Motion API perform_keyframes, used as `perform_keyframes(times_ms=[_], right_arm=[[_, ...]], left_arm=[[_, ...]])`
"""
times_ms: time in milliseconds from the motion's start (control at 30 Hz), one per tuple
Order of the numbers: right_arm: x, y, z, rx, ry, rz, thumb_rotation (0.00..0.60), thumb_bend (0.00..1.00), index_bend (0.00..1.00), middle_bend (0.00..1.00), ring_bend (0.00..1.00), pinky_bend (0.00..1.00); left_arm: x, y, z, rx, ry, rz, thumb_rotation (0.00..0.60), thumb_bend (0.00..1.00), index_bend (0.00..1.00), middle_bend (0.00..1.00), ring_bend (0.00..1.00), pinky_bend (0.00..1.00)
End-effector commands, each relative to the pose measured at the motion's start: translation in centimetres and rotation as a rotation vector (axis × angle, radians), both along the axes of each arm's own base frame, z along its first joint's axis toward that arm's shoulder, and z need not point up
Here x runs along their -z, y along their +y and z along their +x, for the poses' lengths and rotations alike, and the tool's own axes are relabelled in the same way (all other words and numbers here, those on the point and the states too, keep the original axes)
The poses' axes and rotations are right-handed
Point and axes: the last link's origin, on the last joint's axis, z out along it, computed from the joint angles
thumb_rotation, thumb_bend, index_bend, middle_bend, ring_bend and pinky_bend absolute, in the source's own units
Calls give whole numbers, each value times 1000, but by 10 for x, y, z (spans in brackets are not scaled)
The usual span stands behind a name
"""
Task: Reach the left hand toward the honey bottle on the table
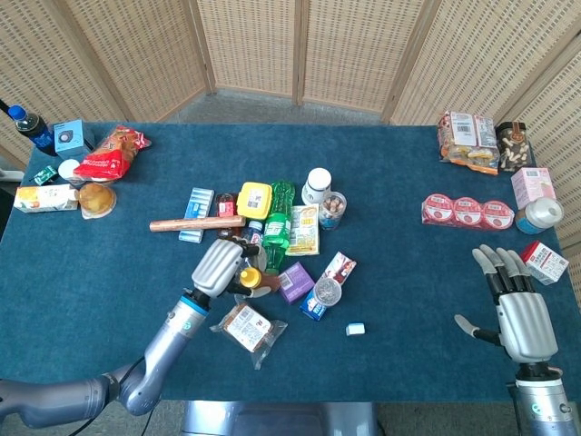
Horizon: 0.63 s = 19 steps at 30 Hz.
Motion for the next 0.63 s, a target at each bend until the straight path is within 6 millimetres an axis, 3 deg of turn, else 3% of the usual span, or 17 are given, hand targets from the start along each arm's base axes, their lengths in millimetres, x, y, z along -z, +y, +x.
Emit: perform_keyframes(times_ms=[33,433,633], right_arm=[[0,0,0,-1,0,-1,600,0,0,0,0,0],[0,1,2,-4,3,-2,600,0,0,0,0,0],[0,1,3,-5,3,0,600,0,0,0,0,0]], left_arm=[[-17,4,8,16,-7,40,600,104,679,859,563,483],[-74,12,40,68,-40,166,600,104,678,851,563,499],[-90,13,49,71,-51,198,600,107,685,858,563,498]])
